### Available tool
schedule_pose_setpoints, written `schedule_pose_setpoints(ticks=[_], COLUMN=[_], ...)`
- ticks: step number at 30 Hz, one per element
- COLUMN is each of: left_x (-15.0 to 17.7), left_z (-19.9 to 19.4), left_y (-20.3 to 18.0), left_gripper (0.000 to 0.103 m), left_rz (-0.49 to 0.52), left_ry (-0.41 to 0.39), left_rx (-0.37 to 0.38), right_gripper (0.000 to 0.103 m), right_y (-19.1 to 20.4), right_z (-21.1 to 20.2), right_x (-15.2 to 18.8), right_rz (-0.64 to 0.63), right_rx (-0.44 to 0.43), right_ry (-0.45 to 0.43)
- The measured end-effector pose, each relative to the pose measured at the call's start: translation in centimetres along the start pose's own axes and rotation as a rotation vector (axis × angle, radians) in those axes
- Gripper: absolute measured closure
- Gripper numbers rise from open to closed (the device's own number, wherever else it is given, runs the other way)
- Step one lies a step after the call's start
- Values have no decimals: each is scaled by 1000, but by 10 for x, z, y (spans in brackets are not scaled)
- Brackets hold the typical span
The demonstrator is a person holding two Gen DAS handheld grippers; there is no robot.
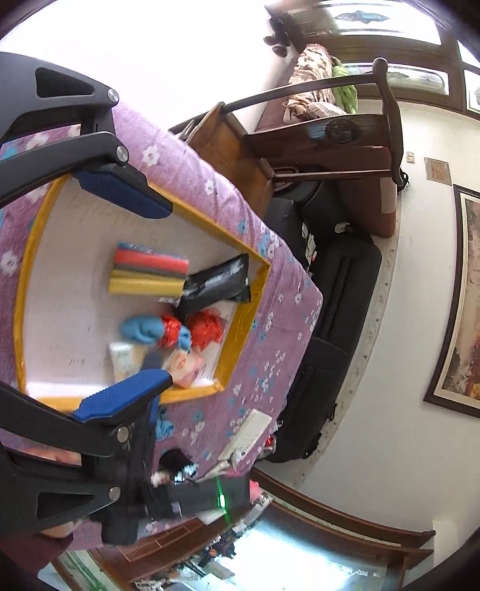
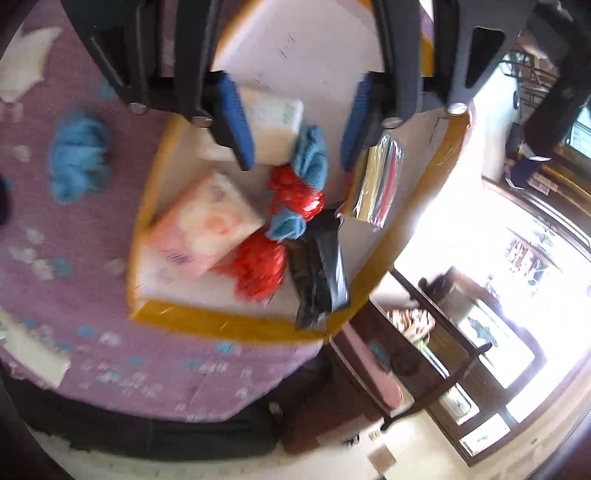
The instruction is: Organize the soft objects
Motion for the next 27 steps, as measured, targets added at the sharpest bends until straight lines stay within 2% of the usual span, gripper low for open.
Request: schedule_pose_setpoints(ticks=[4,6,12,15,17,21,24,26,27], left_x=[6,7,3,-6,-15,-37,-55,-69,-78], left_z=[-12,-21,-59,-92,-117,-166,-203,-230,-244], left_y=[-26,-44,-104,-137,-158,-193,-215,-226,-228], left_gripper=[20,20,20,20,20,20,20,19,18], left_rz=[-3,15,88,127,142,165,175,192,211], left_ry=[-21,-39,-89,-144,-196,-300,-332,-361,-382], left_rx=[46,66,127,177,222,282,348,358,329], right_gripper=[32,28,28,28,28,24,24,23,23], right_y=[-28,-55,-132,-175,-189,-213,-221,-227,-228], right_z=[-64,-101,-194,-264,-301,-386,-440,-473,-493], right_x=[3,12,44,72,81,112,130,142,148], right_rz=[1,16,140,235,281,306,313,318,321], right_rx=[60,118,214,239,250,334,381,401,415], right_ry=[-129,-192,-301,-381,-434,-542,-612,-651,-678])
Point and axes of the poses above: each gripper's, at about its wrist camera, not at the fingertips, and z roughly the way its jaws point, y to its left, x to its underside, the point moved 10 cm from there along z, roughly the way its jaws point, and after that the axes turned 1 degree about -x, right-handed, at the moved point
